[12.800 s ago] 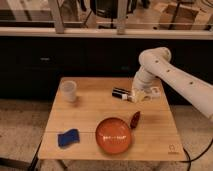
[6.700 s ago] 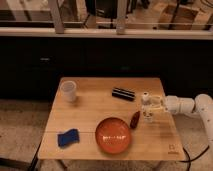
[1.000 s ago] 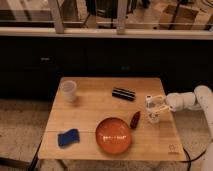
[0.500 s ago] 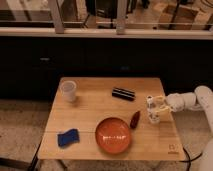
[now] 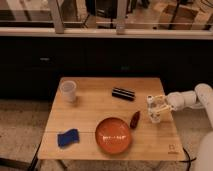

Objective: Stand the bottle upright

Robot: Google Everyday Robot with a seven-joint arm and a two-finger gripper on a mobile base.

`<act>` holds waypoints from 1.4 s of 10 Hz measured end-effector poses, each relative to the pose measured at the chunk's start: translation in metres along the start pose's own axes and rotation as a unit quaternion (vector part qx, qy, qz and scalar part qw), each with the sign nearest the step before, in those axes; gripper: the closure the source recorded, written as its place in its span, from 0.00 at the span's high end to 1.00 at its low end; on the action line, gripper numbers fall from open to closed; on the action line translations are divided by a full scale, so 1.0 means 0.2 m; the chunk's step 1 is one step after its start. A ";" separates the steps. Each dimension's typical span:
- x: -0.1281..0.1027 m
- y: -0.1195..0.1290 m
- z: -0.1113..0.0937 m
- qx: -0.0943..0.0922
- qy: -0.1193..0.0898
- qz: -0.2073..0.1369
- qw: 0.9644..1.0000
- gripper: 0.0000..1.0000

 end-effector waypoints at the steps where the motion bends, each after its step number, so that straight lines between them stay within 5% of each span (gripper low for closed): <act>1: 0.01 0.00 -0.01 0.018 -0.020 -0.005 1.000 0.00; 3: 0.02 0.02 -0.03 0.043 -0.072 -0.022 0.996 0.00; 5: -0.01 0.03 -0.02 0.046 -0.101 -0.046 0.993 0.00; 14: 0.06 0.04 -0.04 0.048 -0.149 -0.058 0.986 0.00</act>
